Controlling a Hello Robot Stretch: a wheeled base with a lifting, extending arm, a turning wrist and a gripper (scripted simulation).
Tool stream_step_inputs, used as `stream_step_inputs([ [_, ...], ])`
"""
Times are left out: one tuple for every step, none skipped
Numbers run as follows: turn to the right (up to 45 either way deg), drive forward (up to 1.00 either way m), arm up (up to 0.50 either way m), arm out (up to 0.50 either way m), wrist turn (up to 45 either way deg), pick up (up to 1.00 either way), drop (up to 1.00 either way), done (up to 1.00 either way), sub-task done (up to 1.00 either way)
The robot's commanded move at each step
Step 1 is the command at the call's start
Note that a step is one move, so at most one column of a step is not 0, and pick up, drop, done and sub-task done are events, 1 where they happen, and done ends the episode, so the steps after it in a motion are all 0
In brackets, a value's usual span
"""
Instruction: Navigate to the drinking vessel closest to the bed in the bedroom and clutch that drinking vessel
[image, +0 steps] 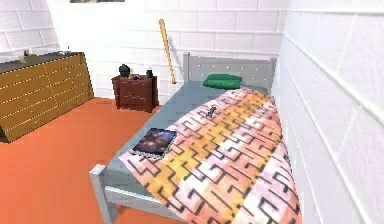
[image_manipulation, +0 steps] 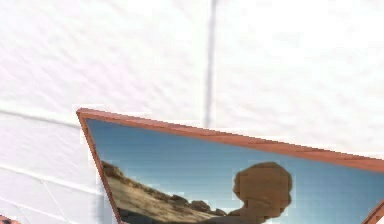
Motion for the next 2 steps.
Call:
stream_step_inputs([
  [-45.0, 0.0, 0.0, 0.0, 0.0, 0.0, 0.0, 0.0, 0.0],
  [-21.0, 0.0, 0.0, 0.0, 0.0, 0.0, 0.0, 0.0, 0.0],
])
